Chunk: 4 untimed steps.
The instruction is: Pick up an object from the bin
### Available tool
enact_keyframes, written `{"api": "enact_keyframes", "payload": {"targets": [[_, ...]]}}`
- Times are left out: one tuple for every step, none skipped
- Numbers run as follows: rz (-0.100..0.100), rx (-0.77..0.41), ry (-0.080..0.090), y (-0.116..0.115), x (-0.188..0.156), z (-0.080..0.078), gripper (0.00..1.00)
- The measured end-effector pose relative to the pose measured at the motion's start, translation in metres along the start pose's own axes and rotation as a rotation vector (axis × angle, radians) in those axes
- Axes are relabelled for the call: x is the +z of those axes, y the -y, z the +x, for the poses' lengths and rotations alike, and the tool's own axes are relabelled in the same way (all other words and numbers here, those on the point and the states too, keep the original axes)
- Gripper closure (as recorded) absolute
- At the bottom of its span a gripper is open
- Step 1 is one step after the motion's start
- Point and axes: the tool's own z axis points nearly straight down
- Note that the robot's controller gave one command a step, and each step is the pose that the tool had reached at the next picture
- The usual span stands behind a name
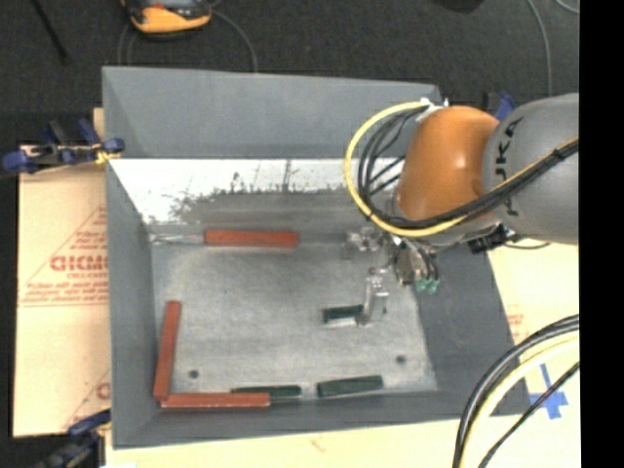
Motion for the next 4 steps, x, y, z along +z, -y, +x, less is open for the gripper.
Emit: {"api": "enact_keyframes", "payload": {"targets": [[0.000,0.000,0.000,0.000,0.000,0.000,0.00],[0.000,-0.086,-0.001,0.002,0.067,0.020,1.00],[0.000,-0.087,-0.001,0.002,0.067,0.020,0.00],[0.000,-0.088,-0.001,0.002,0.067,0.020,1.00]]}}
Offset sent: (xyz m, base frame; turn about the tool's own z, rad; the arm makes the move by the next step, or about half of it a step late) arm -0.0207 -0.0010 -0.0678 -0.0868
